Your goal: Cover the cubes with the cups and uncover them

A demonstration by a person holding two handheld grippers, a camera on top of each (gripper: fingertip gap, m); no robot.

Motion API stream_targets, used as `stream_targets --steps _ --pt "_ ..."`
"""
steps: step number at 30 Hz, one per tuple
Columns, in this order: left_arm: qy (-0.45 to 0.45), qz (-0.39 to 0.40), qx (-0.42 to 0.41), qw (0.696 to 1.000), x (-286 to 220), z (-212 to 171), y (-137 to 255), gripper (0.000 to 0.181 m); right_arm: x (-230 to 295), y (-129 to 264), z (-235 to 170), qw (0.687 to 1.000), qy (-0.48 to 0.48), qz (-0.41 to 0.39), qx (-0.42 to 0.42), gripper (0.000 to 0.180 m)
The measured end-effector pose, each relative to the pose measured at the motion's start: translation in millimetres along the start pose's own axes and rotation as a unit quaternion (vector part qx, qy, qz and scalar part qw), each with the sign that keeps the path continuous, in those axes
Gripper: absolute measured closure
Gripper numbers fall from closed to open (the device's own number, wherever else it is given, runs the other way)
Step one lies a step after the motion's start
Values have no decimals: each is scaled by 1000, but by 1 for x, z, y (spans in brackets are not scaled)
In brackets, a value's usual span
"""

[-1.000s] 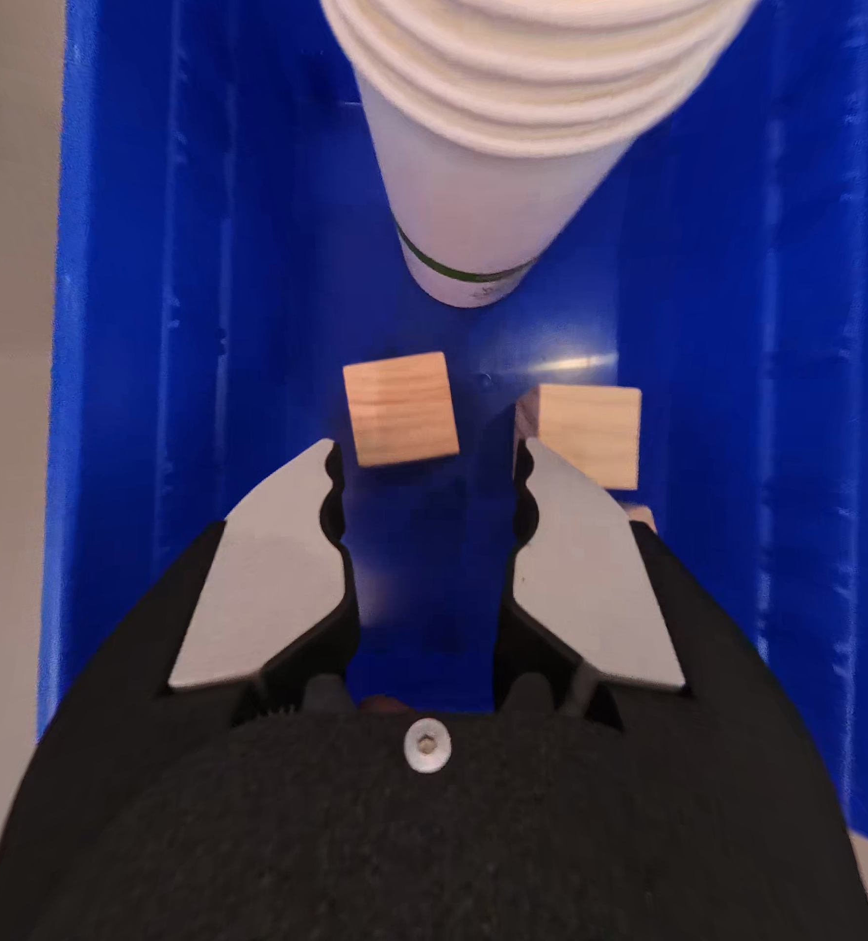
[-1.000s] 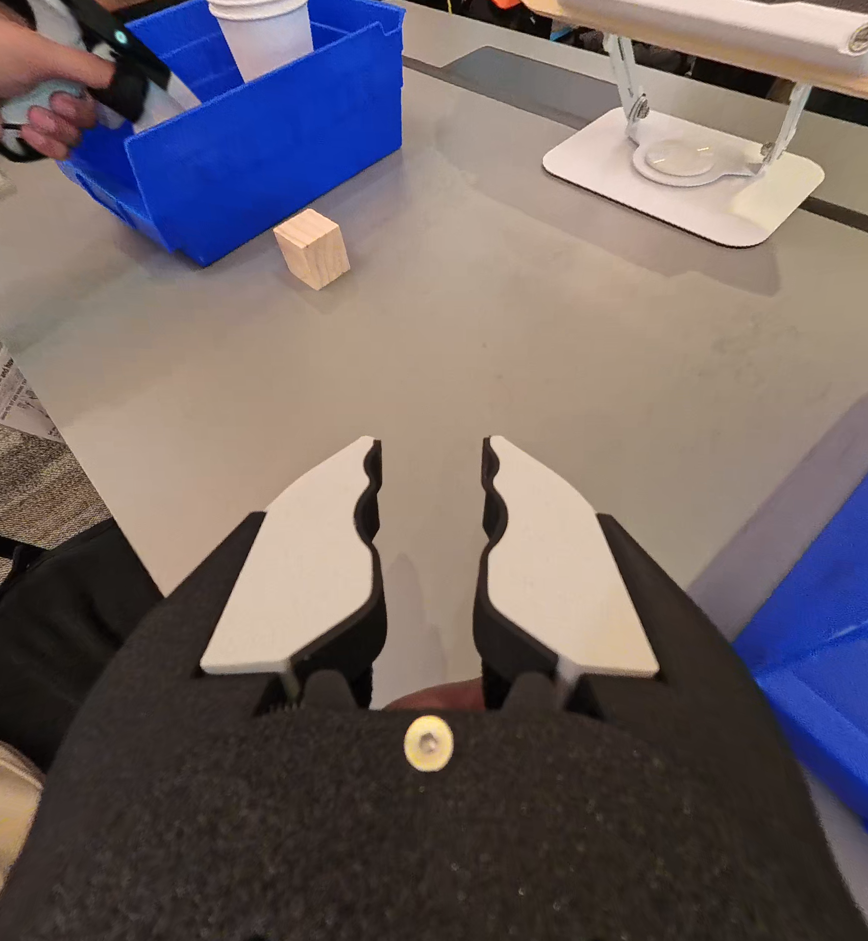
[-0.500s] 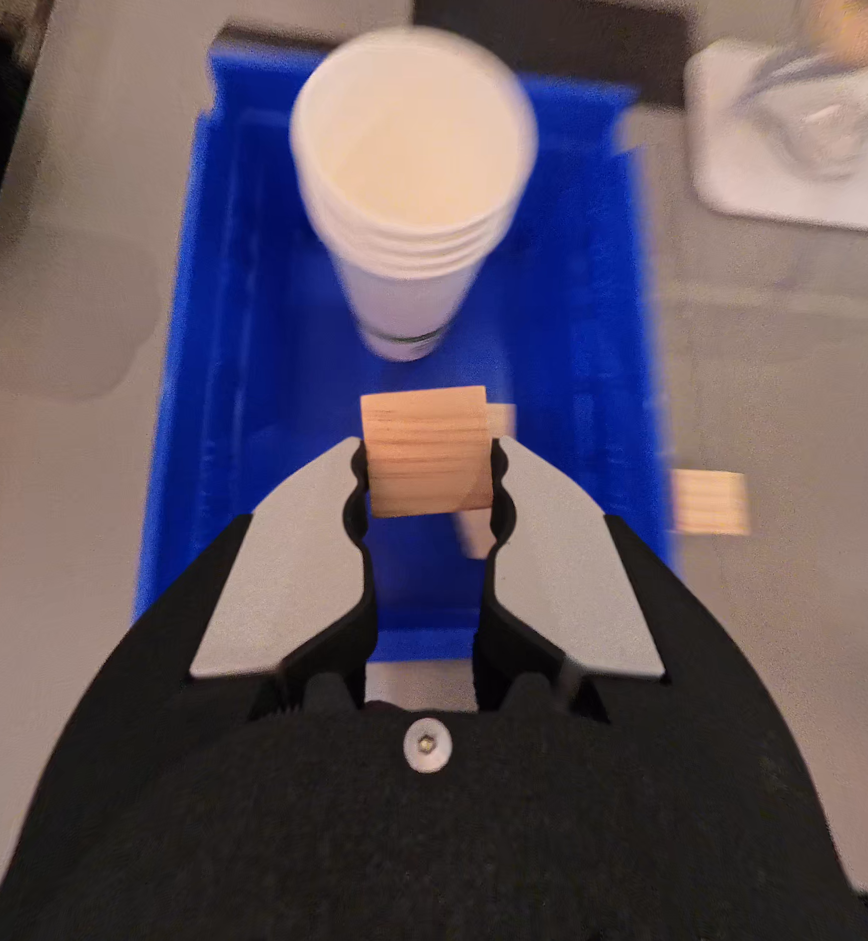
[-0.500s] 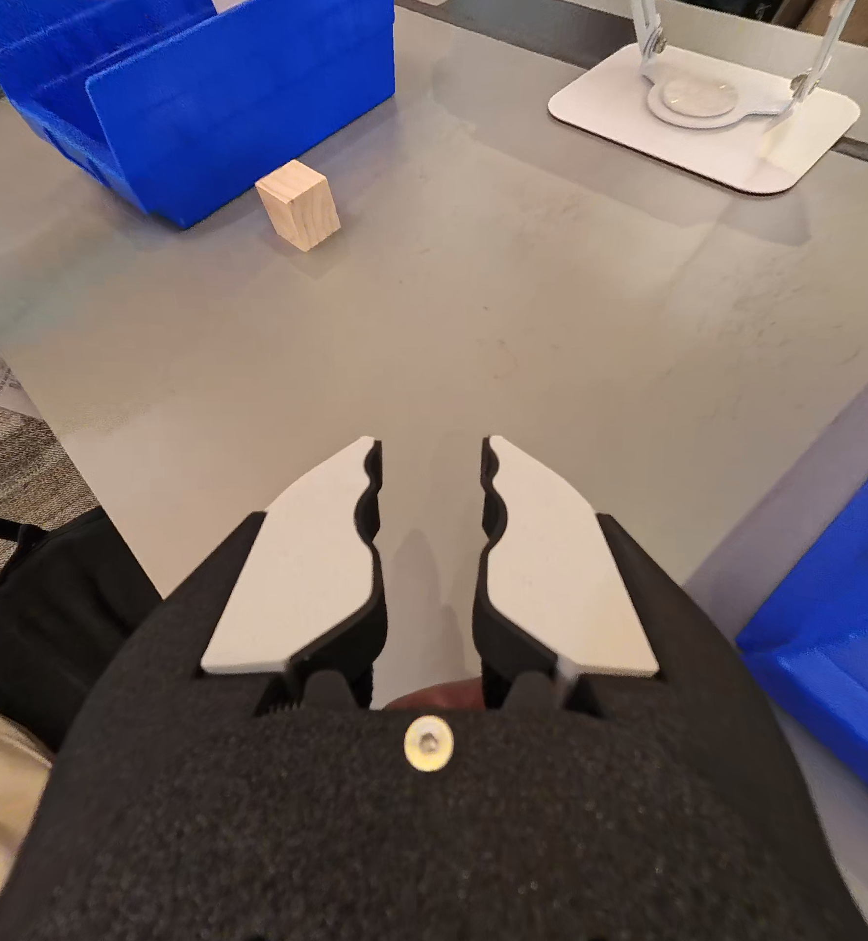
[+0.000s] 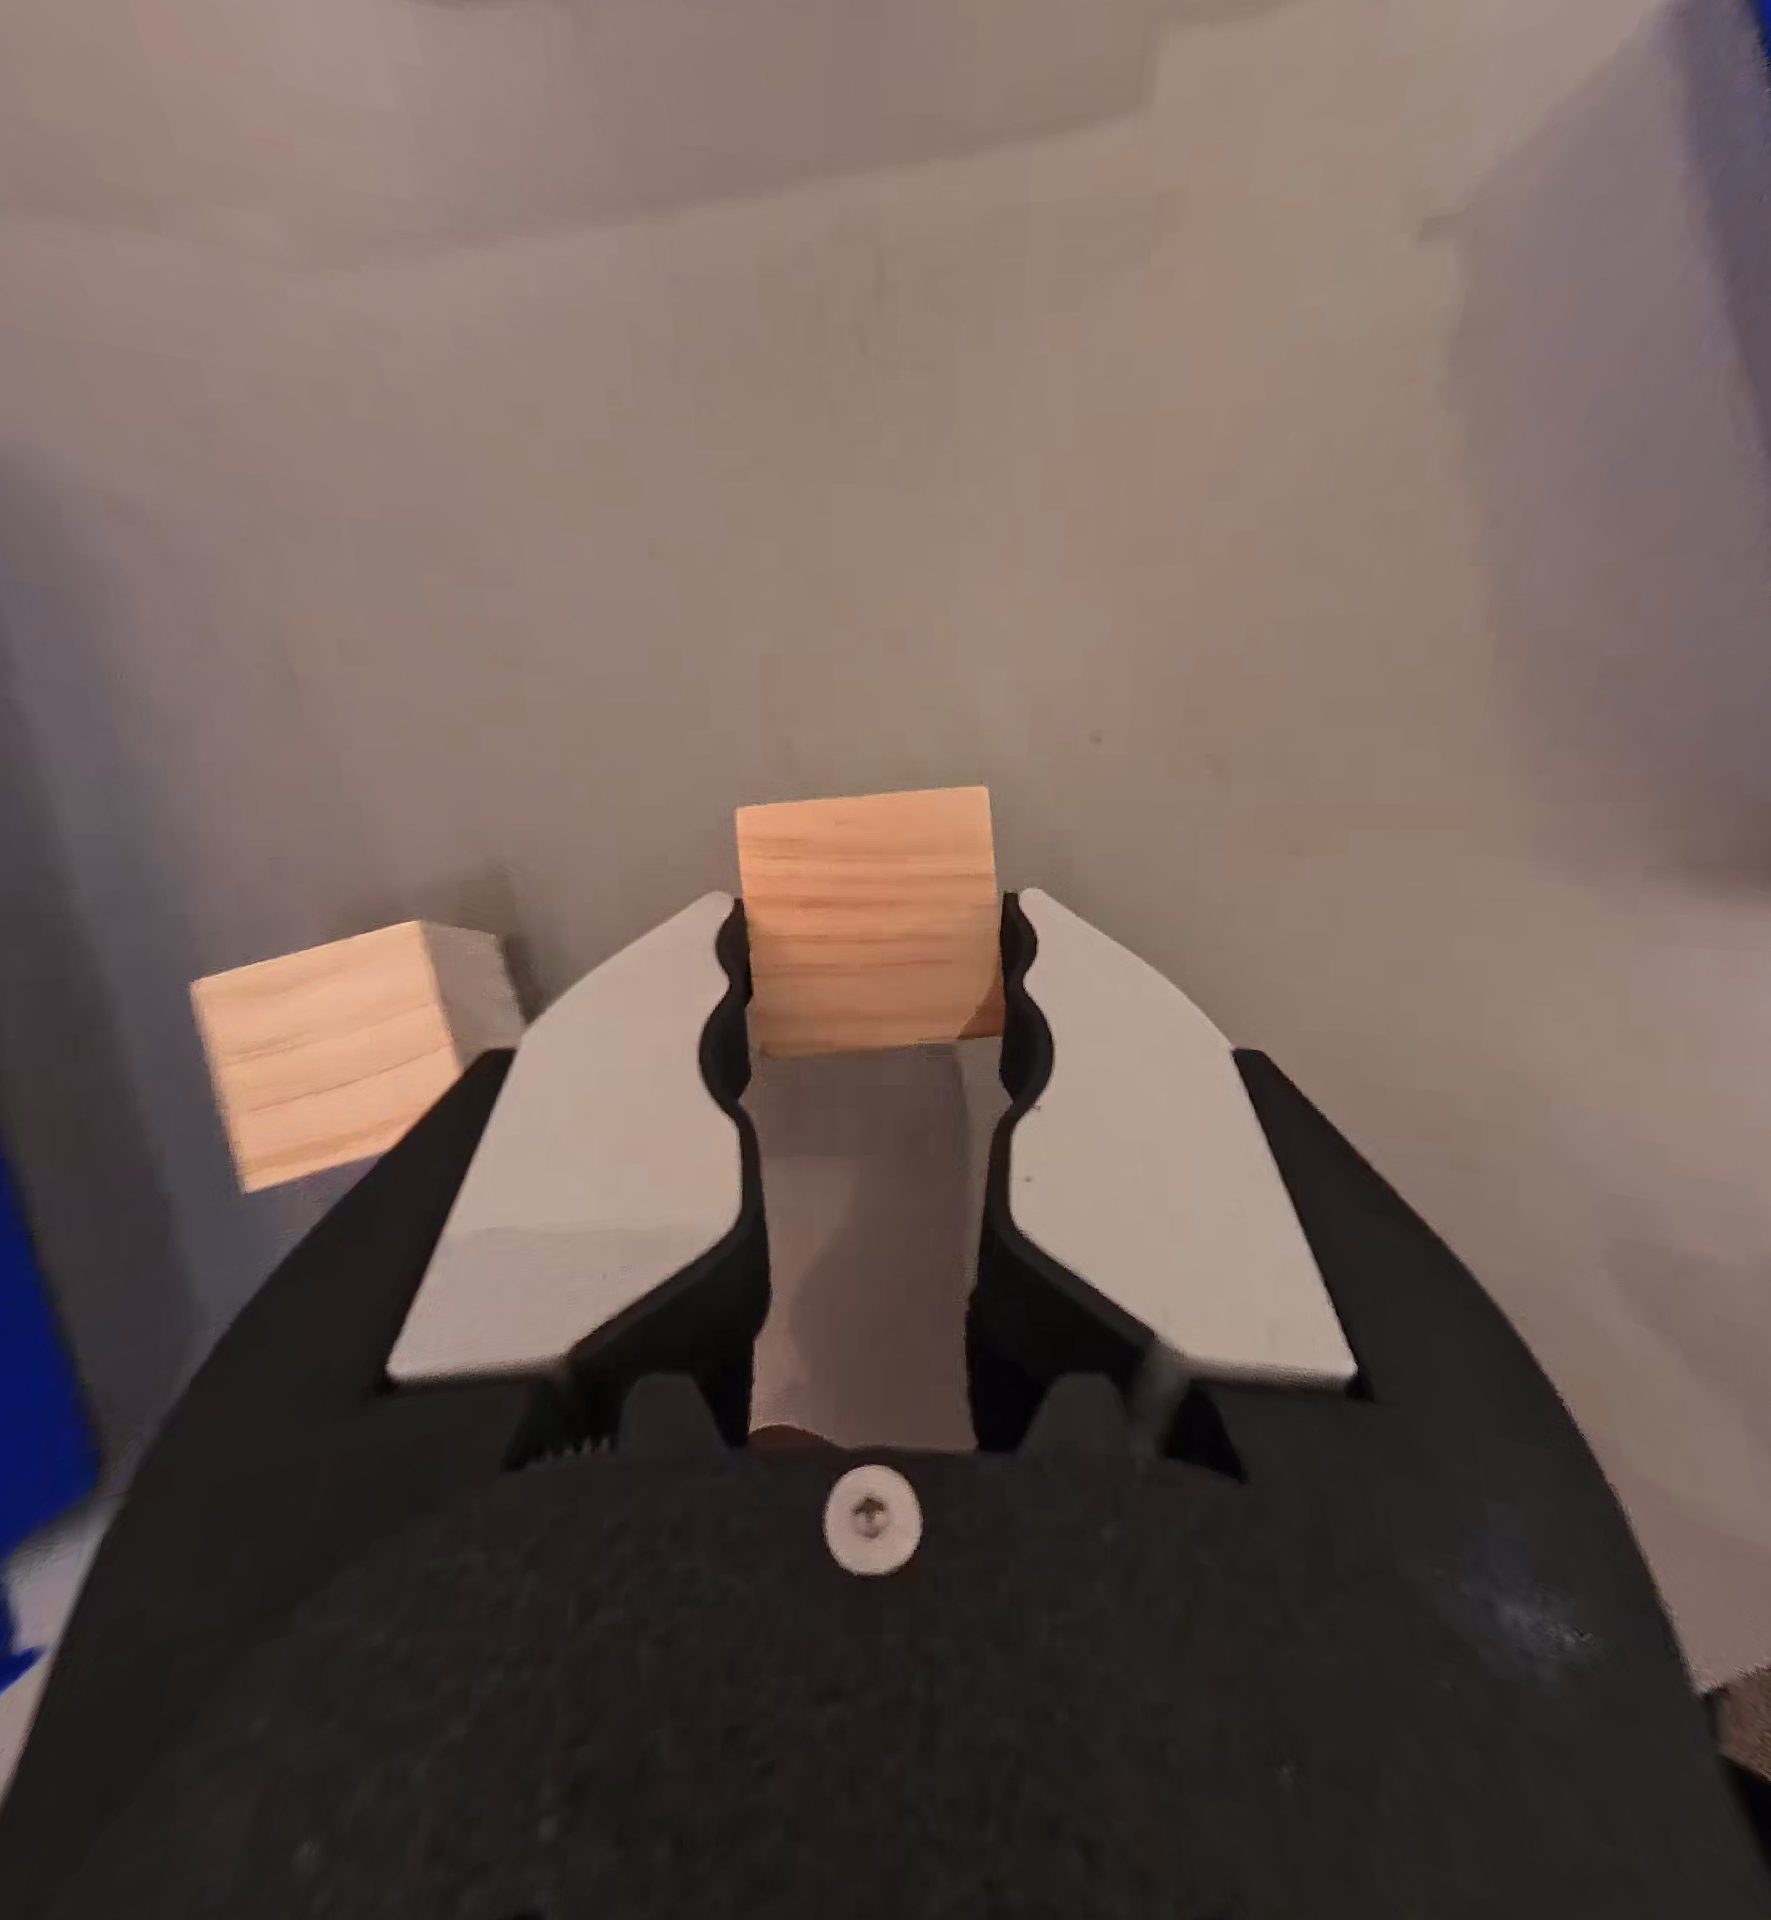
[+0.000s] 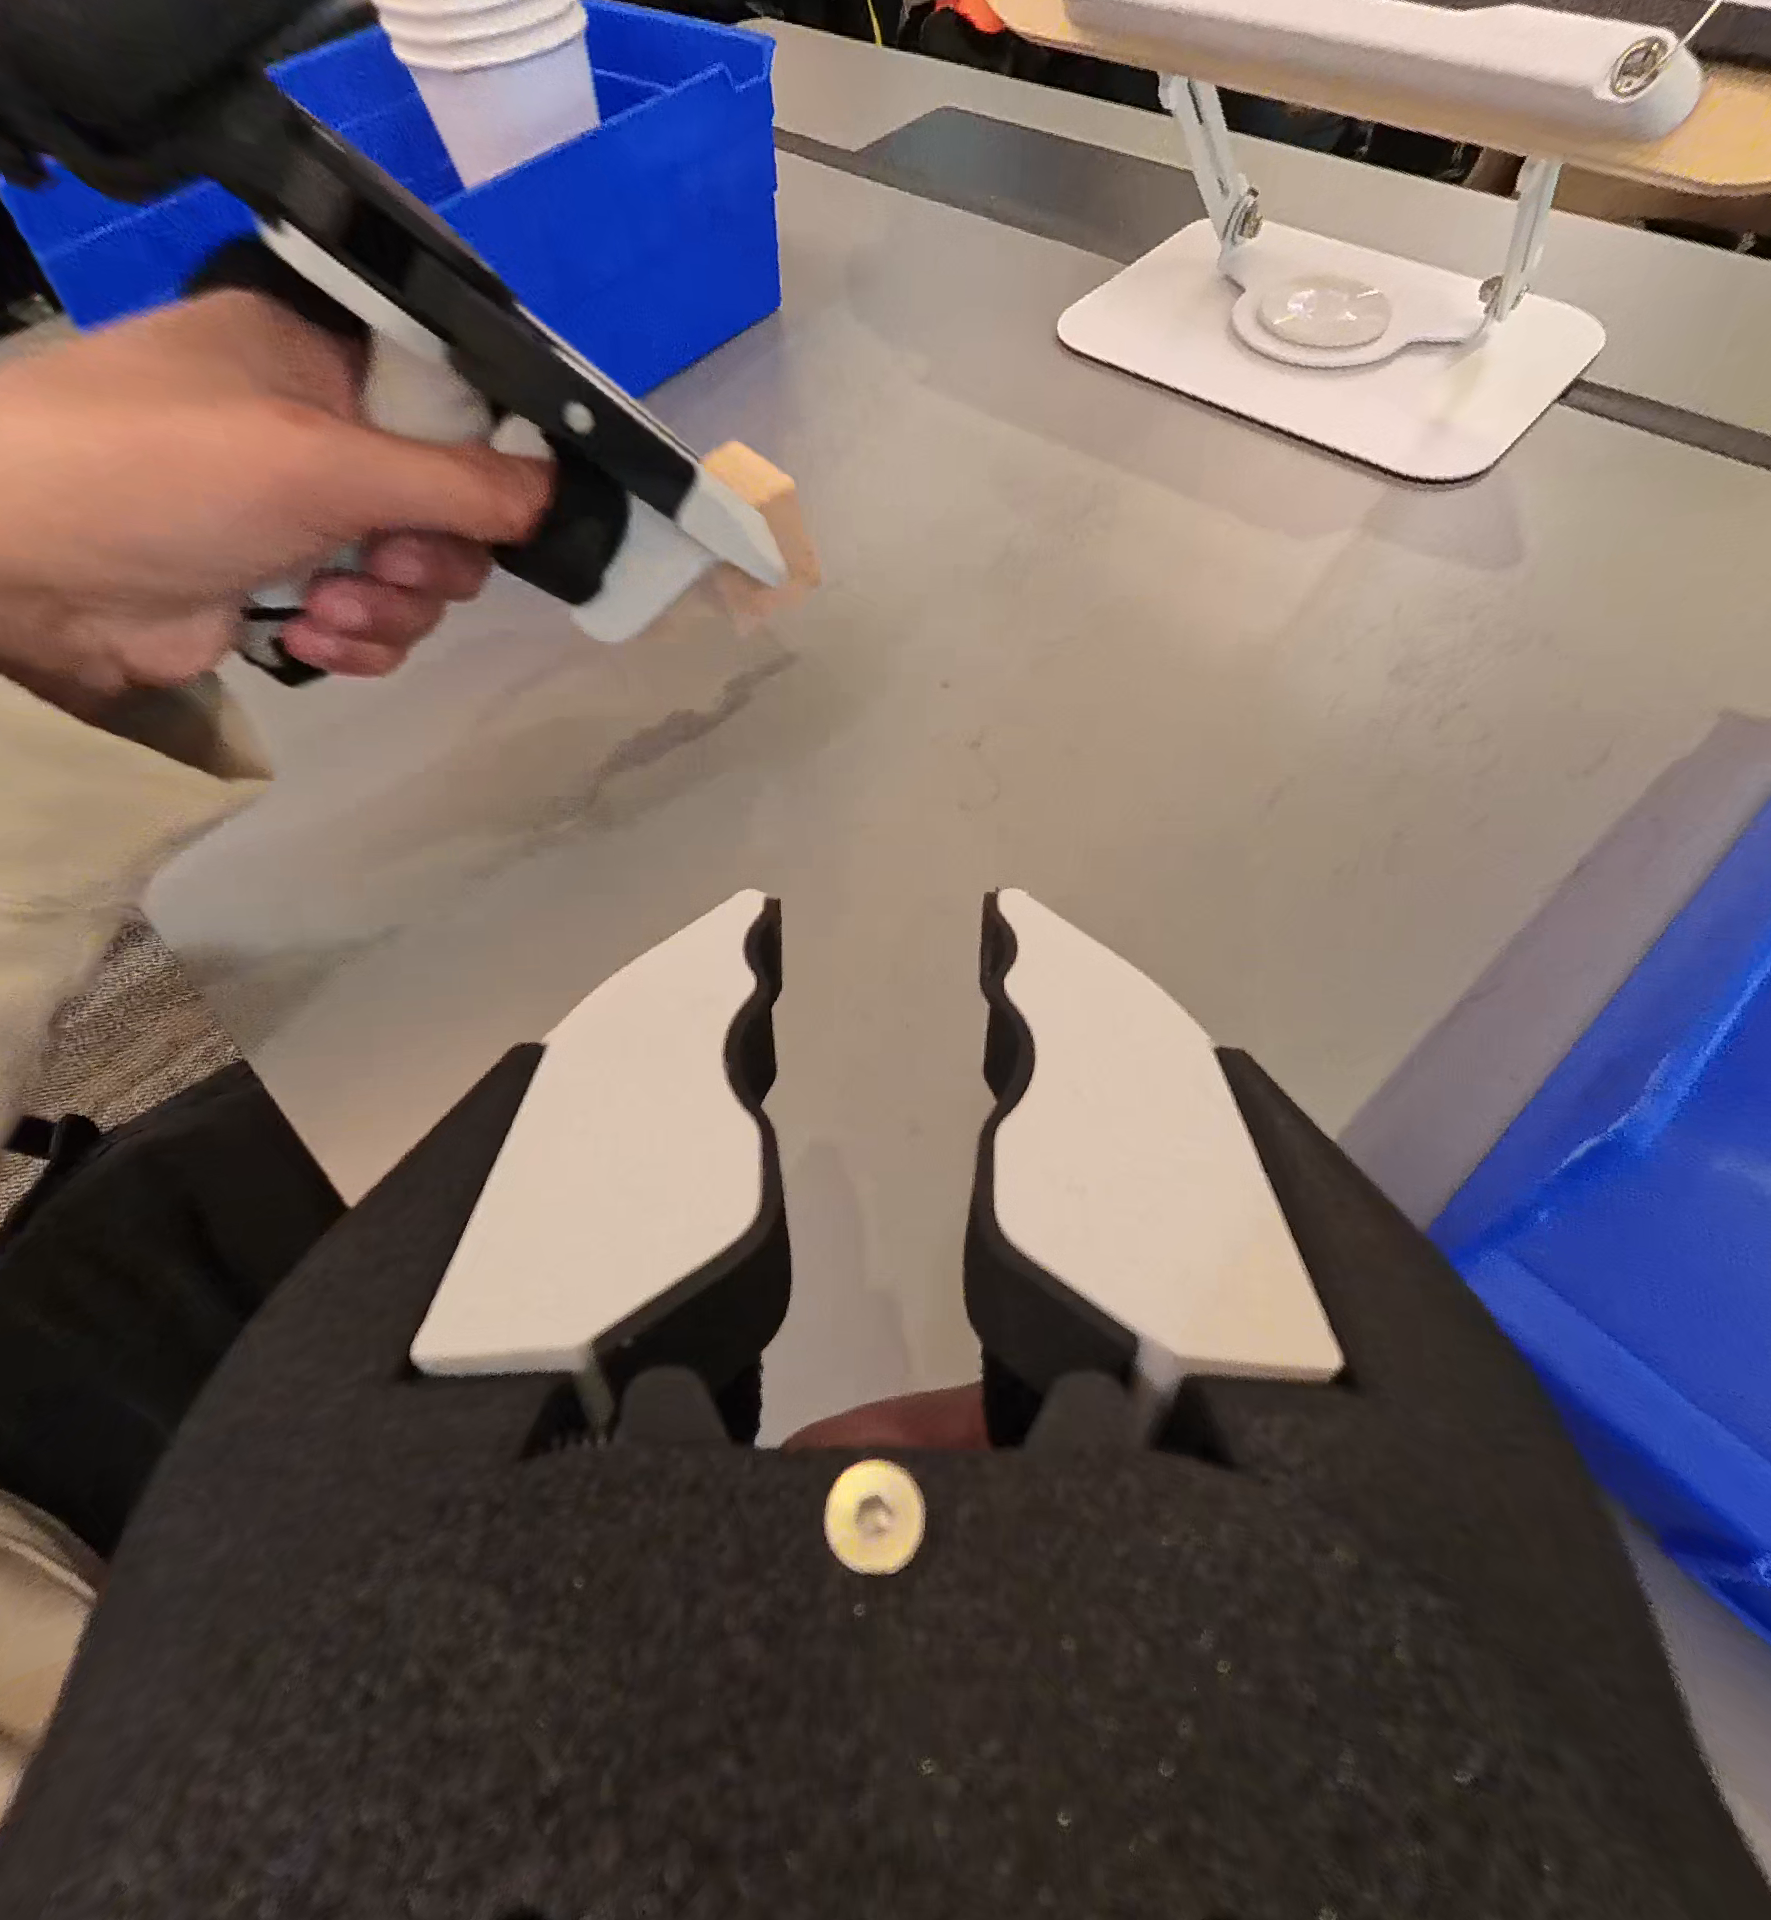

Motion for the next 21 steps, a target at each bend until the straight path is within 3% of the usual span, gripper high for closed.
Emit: stream_targets --steps 7,12,13,14,17,21 --pt "12 37 38 999 7 -8 -29 135 1 3 1 1000 -3 5 -4 143" --pt "19 25 30 999 10 -9 -26 128 1 3 1 1000 -1 5 -2 143" --pt "22 11 23 999 9 -8 -19 113 0 3 0 1000 -1 5 -2 143" --pt "22 -6 6 1000 7 -6 -5 110 0 3 0 1000 -2 6 -1 143" --pt "12 4 -86 996 31 -1 63 113 -2 2 -3 1000 -6 6 2 143" --pt "53 53 -158 985 119 -3 149 120 -4 -3 -8 1000 -16 10 10 143"
Point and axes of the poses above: each gripper's, where its closed fingertips meet, y back along the fingers, z out of its top, x = y × z across the jaws, the point moved 4 cm from there along y, back along the fingers, and after that the axes turned 9 degrees about z, right-handed, at the moved point
